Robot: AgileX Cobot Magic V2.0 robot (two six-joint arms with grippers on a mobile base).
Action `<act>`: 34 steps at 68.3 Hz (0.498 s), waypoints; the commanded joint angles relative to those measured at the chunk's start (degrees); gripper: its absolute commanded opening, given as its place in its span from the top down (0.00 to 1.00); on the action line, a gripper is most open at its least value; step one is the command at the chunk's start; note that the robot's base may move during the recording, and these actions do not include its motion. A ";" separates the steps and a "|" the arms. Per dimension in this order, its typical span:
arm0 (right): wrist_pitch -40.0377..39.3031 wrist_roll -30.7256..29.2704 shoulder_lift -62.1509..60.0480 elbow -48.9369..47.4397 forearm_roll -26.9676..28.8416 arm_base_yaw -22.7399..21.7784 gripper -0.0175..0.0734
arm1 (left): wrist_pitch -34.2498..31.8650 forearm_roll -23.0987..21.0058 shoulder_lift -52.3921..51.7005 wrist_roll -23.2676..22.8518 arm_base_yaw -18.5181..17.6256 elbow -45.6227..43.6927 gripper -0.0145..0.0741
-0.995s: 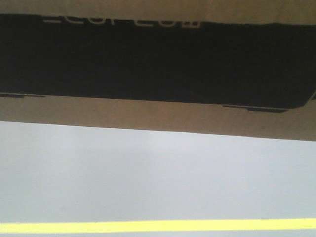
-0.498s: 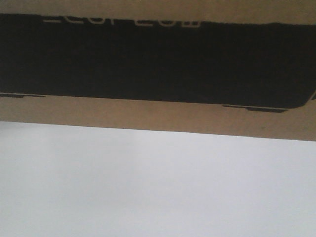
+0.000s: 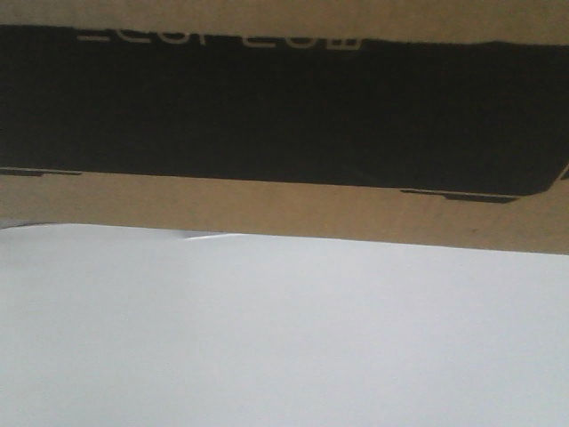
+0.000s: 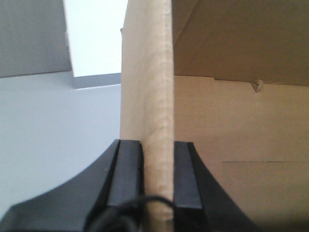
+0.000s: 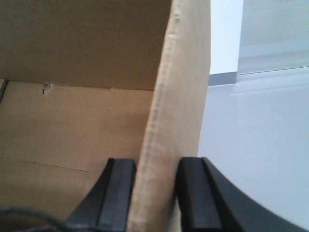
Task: Grab box from left shelf to table start
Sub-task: 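Hold the box with both grippers while driving across the floor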
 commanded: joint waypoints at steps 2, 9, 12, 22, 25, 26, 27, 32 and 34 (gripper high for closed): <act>-10.31 -0.50 0.27 -1.92 -2.59 -0.17 0.74 | -8.86 -3.85 -0.66 -1.65 -0.39 -2.20 0.94; -10.37 -0.50 0.27 -1.92 -2.59 -0.17 0.74 | -8.86 -3.85 -0.66 -1.65 -0.39 -2.20 0.95; -10.37 -0.50 0.27 -1.92 -2.59 -0.17 0.74 | -8.86 -3.85 -0.66 -1.65 -0.39 -2.20 0.95; -10.31 -0.50 0.27 -1.92 -2.59 -0.17 0.74 | -8.86 -3.85 -0.66 -1.65 -0.39 -2.20 0.95; -10.31 -0.50 0.27 -1.92 -2.59 -0.17 0.74 | -8.86 -3.85 -0.66 -1.65 -0.39 -2.20 0.95; -10.31 -0.50 0.27 -1.92 -2.59 -0.17 0.74 | -8.86 -3.85 -0.66 -1.65 -0.39 -2.20 0.95; -10.31 -0.50 0.27 -1.92 -2.59 -0.17 0.74 | -8.86 -3.85 -0.66 -1.65 -0.39 -2.20 0.95; -10.37 -0.50 0.27 -1.92 -2.59 -0.17 0.74 | -8.86 -3.85 -0.66 -1.65 -0.39 -2.20 0.95; -10.37 -0.50 0.27 -1.92 -2.59 -0.17 0.74 | -8.86 -3.85 -0.66 -1.65 -0.39 -2.20 0.95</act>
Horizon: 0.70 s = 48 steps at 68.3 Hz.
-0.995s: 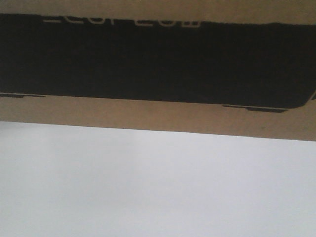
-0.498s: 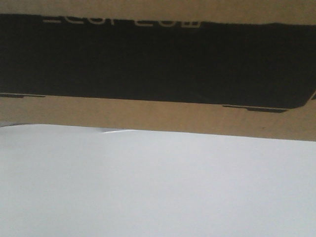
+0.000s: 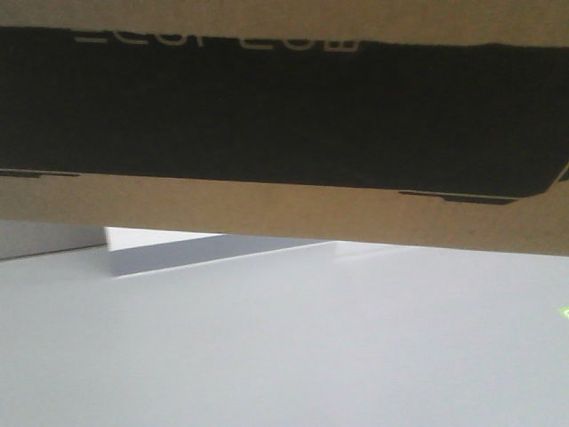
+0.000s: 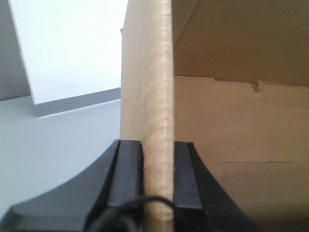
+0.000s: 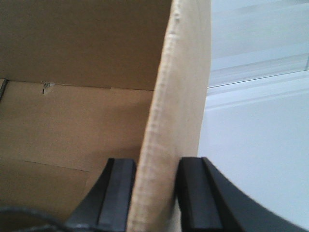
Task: Grab box from left shelf to table start
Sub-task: 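Hold the box with both grippers while driving across the floor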
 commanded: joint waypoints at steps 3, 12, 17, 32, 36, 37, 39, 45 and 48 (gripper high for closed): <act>-10.37 -0.50 0.27 -1.92 -2.69 -0.17 0.74 | -8.86 -3.85 -0.66 -1.65 -0.39 -2.20 0.94; -10.37 -0.50 0.27 -1.92 -2.69 -0.17 0.74 | -8.86 -3.85 -0.66 -1.65 -0.39 -2.20 0.95; -10.37 -0.50 0.27 -1.92 -2.69 -0.17 0.74 | -8.86 -3.85 -0.53 -1.65 -0.39 -2.20 0.95; -10.37 -0.50 0.27 -1.92 -2.69 -0.17 0.74 | -8.86 -3.85 -0.45 -1.65 -0.39 -2.20 0.95; -10.40 -0.50 0.27 -1.92 -2.69 -0.17 0.74 | -8.86 -3.85 -0.45 -1.65 -0.39 -2.20 0.95; -10.40 -0.50 0.27 -1.92 -2.69 -0.17 0.74 | -8.86 -3.85 -0.45 -1.65 -0.39 -2.20 0.95; -10.33 -0.50 0.27 -1.92 -2.69 -0.17 0.74 | -8.86 -3.85 -0.45 -1.65 -0.39 -2.20 0.95; -10.38 -0.50 0.27 -1.92 -2.69 -0.17 0.74 | -8.86 -3.85 -0.39 -1.65 -0.39 -2.20 0.94; -10.39 -0.50 0.27 -1.92 -2.69 -0.17 0.74 | -8.86 -3.85 -0.30 -1.65 -0.39 -2.20 0.94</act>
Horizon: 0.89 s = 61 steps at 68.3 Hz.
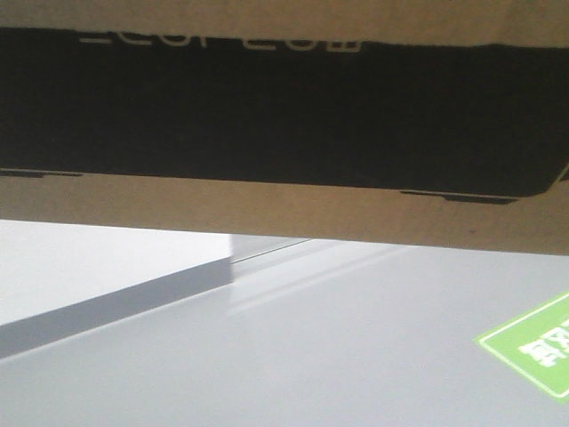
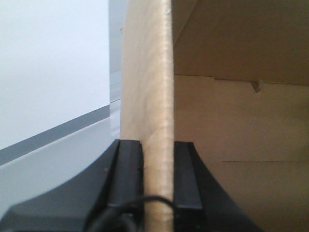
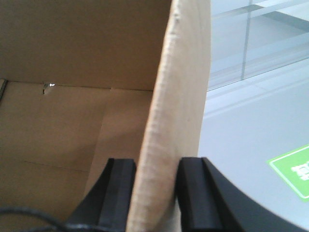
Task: Grab box from left shelf to table start
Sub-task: 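Hold the box with both grippers while driving across the floor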
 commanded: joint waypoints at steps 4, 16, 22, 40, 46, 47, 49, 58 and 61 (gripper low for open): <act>-10.07 -0.50 0.27 -2.02 -2.69 -0.17 0.74 | -8.86 -3.85 -0.40 -1.65 -0.39 -2.20 0.95; -10.12 -0.50 0.27 -2.02 -2.69 -0.17 0.74 | -8.86 -3.85 -0.40 -1.65 -0.39 -2.20 0.95; -10.08 -0.50 0.27 -2.02 -2.69 -0.17 0.74 | -8.86 -3.85 -0.40 -1.65 -0.39 -2.20 0.95; -10.13 -0.50 0.27 -2.02 -2.69 -0.17 0.74 | -8.86 -3.85 -0.40 -1.65 -0.39 -2.20 0.95; -10.13 -0.50 0.27 -2.02 -2.69 -0.17 0.74 | -8.86 -3.85 -0.40 -1.65 -0.39 -2.20 0.95; -10.07 -0.50 0.27 -2.02 -2.69 -0.17 0.74 | -8.86 -3.85 -0.40 -1.65 -0.39 -2.20 0.95; -10.13 -0.50 0.27 -2.02 -2.69 -0.17 0.74 | -8.86 -3.85 -0.40 -1.65 -0.39 -2.20 0.95; -10.13 -0.50 0.27 -2.02 -2.69 -0.17 0.74 | -8.86 -3.85 -0.40 -1.65 -0.39 -2.20 0.95; -10.13 -0.50 0.27 -2.02 -2.69 -0.17 0.74 | -8.86 -3.85 -0.40 -1.65 -0.39 -2.20 0.95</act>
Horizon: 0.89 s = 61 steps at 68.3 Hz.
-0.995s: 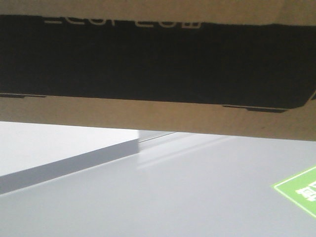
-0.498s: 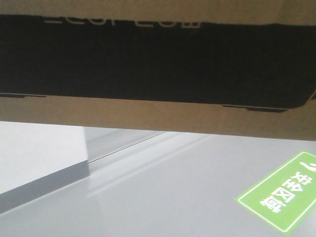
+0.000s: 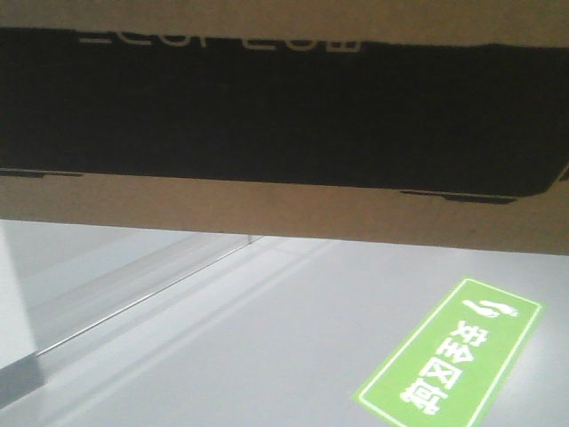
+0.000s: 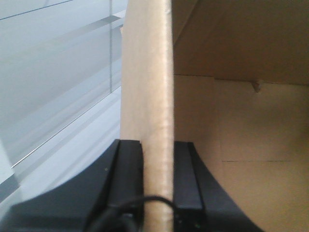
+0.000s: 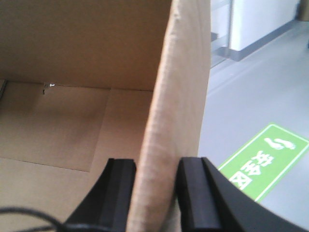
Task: Grab box from left shelf to table start
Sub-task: 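Hold the box with both grippers while driving across the floor, then hold the box with both grippers while approaching the white table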
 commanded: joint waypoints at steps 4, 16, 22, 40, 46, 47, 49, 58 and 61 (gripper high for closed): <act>-10.01 -0.50 0.27 -2.02 -2.69 -0.17 0.74 | -8.76 -3.85 -0.40 -1.65 -0.39 -2.20 0.95; -10.01 -0.50 0.27 -2.02 -2.69 -0.17 0.74 | -8.76 -3.85 -0.40 -1.65 -0.39 -2.20 0.95; -10.01 -0.50 0.27 -2.02 -2.69 -0.17 0.74 | -8.76 -3.85 -0.40 -1.65 -0.39 -2.20 0.95; -10.01 -0.50 0.27 -2.02 -2.69 -0.17 0.74 | -8.76 -3.85 -0.40 -1.65 -0.39 -2.20 0.95; -10.01 -0.50 0.27 -2.02 -2.69 -0.17 0.74 | -8.76 -3.85 -0.40 -1.65 -0.39 -2.20 0.95; -9.95 -0.50 0.27 -2.02 -2.69 -0.17 0.74 | -8.76 -3.85 -0.40 -1.65 -0.39 -2.20 0.95; -9.94 -0.50 0.27 -2.02 -2.69 -0.17 0.74 | -8.76 -3.85 -0.40 -1.65 -0.39 -2.20 0.95; -10.00 -0.50 0.27 -2.02 -2.69 -0.17 0.74 | -8.76 -3.85 -0.40 -1.65 -0.39 -2.20 0.95; -10.00 -0.50 0.27 -2.02 -2.69 -0.17 0.74 | -8.76 -3.85 -0.40 -1.65 -0.39 -2.20 0.95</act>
